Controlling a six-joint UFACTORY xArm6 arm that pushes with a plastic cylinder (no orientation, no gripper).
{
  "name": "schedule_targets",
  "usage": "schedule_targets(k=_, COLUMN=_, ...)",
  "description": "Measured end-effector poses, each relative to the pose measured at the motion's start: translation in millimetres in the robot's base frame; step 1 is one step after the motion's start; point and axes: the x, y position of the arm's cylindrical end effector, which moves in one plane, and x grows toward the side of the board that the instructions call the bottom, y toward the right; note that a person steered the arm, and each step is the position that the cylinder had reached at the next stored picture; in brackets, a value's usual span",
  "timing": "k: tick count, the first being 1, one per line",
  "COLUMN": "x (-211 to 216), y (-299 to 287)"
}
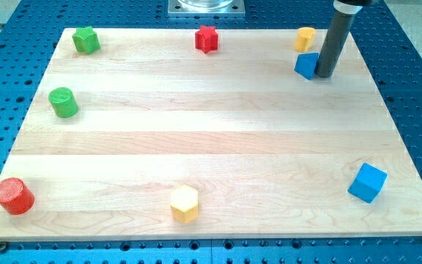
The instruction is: Move the blue cube diagonally top right to the yellow hexagon
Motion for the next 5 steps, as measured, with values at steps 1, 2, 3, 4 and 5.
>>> schedule_targets(k=1, x=13.9, y=-11.4)
schedule_targets(k=2, x=43.0, y=-100.8)
schedule_targets(k=3, x=7.0, y=-83.8)
schedule_targets(k=4, x=-5.6, y=-61.3)
schedule_targets(k=5, x=5.1, y=-68.3)
